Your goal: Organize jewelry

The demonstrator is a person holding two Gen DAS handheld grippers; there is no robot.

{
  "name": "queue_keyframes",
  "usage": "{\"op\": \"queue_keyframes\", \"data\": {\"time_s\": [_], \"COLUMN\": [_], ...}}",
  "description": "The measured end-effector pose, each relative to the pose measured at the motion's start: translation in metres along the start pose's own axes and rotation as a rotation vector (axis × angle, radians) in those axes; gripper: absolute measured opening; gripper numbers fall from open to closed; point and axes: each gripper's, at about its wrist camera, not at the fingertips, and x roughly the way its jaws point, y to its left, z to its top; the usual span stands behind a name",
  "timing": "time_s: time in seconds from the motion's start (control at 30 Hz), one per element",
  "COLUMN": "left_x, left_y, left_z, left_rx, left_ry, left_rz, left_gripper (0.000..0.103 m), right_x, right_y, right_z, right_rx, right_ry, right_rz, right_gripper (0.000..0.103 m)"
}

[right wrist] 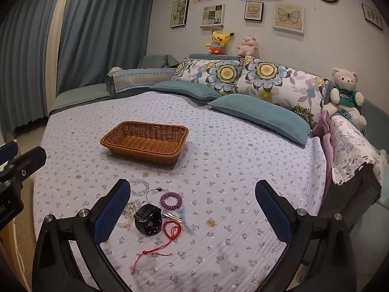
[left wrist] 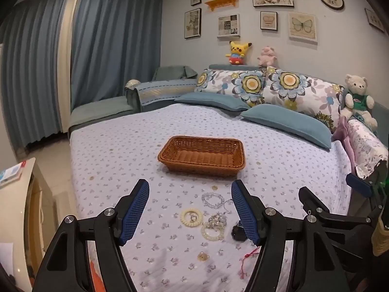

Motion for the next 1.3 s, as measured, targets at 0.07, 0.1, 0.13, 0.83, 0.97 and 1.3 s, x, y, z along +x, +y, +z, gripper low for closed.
{"op": "queue_keyframes", "data": {"time_s": [0.07,0.1,0.13,0.83,0.97,1.3], "left_x": [0.000,0.000,0.002,0.010,0.012,0.011], "left_y": [-0.001,-0.002,-0.003,0.002,0.002,0.001], "left_z": [0.001,0.001,0.000,-0.004,-0.003,-0.007], "left_rx": [0.002,0.002,0.002,-0.019,-0.020,-0.029], "left_ry": [0.001,0.003,0.005,0.034,0.035,0.036], "left_rz": [-0.001,-0.003,-0.003,-0.017,-0.014,-0.013], "left_gripper": [0.072,0.072,0.072,0.072,0.072,0.072], "right_x": [0.000,0.000,0.000,0.009,0.009,0.012], "right_y": [0.001,0.002,0.003,0.007,0.007,0.009], "right_z": [0.000,0.001,0.001,-0.005,-0.006,-0.009], "right_rx": [-0.007,-0.009,-0.010,-0.012,-0.010,-0.012], "right_ry": [-0.001,-0.001,0.000,0.038,0.041,0.047], "right_rz": [-0.003,-0.003,-0.002,0.006,0.007,0.009], "right_gripper": [0.103,0.103,0.103,0.103,0.103,0.103]}}
